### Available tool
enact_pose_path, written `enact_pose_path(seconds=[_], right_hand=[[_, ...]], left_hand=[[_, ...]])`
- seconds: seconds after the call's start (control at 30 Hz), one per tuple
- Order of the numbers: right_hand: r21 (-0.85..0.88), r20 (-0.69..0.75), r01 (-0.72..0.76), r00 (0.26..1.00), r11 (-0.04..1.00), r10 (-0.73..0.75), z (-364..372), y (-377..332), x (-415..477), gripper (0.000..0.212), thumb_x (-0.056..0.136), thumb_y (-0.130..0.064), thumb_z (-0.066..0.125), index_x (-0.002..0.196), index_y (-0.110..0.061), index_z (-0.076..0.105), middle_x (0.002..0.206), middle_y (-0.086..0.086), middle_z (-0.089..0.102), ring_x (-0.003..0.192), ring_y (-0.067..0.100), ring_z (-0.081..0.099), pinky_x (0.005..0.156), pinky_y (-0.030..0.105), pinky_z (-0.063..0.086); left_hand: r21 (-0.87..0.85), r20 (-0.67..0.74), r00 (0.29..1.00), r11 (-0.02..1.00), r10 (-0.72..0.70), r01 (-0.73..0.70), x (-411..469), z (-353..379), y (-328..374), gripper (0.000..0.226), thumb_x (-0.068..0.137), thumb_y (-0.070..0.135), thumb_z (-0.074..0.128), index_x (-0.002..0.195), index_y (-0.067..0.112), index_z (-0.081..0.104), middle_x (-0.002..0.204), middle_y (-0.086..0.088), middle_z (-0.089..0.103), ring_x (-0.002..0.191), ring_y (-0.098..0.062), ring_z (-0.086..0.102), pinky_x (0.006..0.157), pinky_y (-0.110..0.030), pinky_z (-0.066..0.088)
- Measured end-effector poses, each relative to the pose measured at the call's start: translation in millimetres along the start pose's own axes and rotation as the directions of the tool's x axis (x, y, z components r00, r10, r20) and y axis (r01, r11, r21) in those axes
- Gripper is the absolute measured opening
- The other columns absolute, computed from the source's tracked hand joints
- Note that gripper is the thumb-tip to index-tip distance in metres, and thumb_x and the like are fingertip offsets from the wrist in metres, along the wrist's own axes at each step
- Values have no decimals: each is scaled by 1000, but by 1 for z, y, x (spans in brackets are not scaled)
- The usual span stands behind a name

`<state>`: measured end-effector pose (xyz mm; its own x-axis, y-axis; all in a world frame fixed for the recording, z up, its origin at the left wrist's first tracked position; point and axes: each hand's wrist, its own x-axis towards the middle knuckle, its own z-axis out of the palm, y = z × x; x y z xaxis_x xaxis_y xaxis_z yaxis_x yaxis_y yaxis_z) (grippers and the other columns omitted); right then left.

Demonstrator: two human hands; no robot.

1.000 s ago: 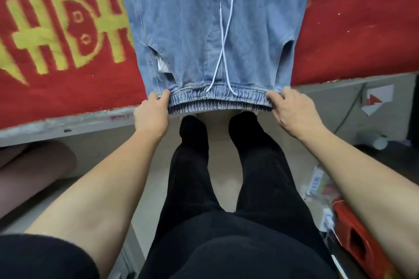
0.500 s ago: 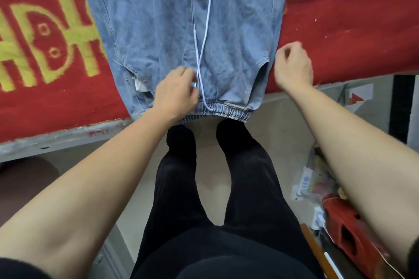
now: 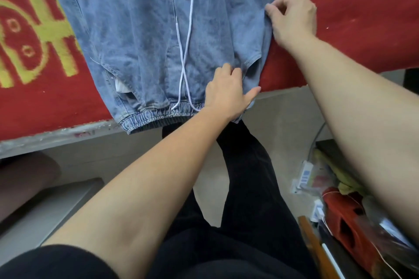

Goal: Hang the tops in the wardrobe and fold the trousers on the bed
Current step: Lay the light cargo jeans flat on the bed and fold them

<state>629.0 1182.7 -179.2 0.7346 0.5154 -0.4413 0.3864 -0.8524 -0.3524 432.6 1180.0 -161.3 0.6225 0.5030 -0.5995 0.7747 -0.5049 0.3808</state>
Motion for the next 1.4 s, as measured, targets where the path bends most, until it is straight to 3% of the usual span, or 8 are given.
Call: enact_pose_path(seconds=[0.17, 0.33, 0.53, 0.7, 0.9, 1.1, 1.23, 1.4], right_hand=[[-56, -167, -192, 969, 980, 180, -12, 40, 1, 33, 101, -37, 43, 120, -17, 62, 131, 8, 55, 122, 23, 52, 98, 24, 30], [93, -90, 41, 995, 995, -32, 0, 6, -1, 40, 90, -56, 50, 100, -24, 71, 101, -5, 69, 100, 12, 61, 86, 24, 40], [156, -26, -32, 999, 987, 37, 13, -8, 14, 28, 84, -49, 65, 95, -25, 71, 79, -13, 62, 89, 3, 61, 73, 11, 34], [286, -141, -94, 980, 954, 138, 15, 23, 4, 28, 94, -39, 58, 102, -14, 67, 76, -15, 55, 90, 8, 55, 93, 21, 40], [275, -58, -174, 979, 946, 197, 3, 9, 3, 34, 99, -40, 48, 114, -11, 58, 118, 4, 63, 114, 19, 54, 93, 25, 34], [499, -184, 16, 979, 866, 88, -27, -61, -18, 16, 97, -29, 55, 91, -19, 44, 79, -16, 45, 76, 1, 45, 74, 10, 34], [587, -184, 181, 979, 789, -87, -13, -149, -40, 18, 97, -23, 58, 86, -21, 43, 79, -15, 46, 72, -8, 43, 74, 9, 35], [530, -174, 353, 935, 771, -308, 52, -247, -62, 15, 98, -21, 55, 93, -14, 42, 88, 0, 54, 83, 12, 50, 73, 17, 32]], left_hand=[[71, -66, 994, 994, -84, 89, 13, 7, 16, 60, 81, 62, 65, 114, 13, 51, 116, -7, 47, 111, -25, 44, 80, -38, 46], [153, -58, 990, 978, -131, 139, 20, 15, 22, 46, 84, 55, 66, 109, 16, 62, 120, -9, 42, 112, -28, 40, 82, -39, 43], [107, -38, 987, 981, -157, 161, 20, 14, 22, 37, 84, 53, 67, 99, 19, 67, 120, -8, 40, 112, -28, 39, 84, -39, 46], [51, -2, 994, 993, -106, 106, 22, 9, 20, 27, 86, 45, 68, 96, 20, 68, 120, -7, 40, 112, -27, 38, 83, -38, 47], [-278, 73, 993, 954, -93, 110, 17, -5, 9, 14, 78, 27, 68, 71, 18, 60, 95, 1, 48, 93, -17, 47, 72, -31, 44], [-781, 181, 979, 591, -97, 203, -7, -63, -37, 18, 73, 3, 65, 65, 10, 51, 54, 2, 45, 44, -7, 35, 45, -19, 32], [-771, 116, 984, 612, -135, 175, -37, -108, -97, 22, 80, 3, 64, 68, 14, 50, 53, 6, 45, 43, -6, 36, 44, -15, 33], [-809, 30, 943, 547, -330, 217, -68, -129, -191, 20, 80, 1, 60, 74, 15, 47, 62, -4, 48, 57, -15, 41, 53, -25, 36]])
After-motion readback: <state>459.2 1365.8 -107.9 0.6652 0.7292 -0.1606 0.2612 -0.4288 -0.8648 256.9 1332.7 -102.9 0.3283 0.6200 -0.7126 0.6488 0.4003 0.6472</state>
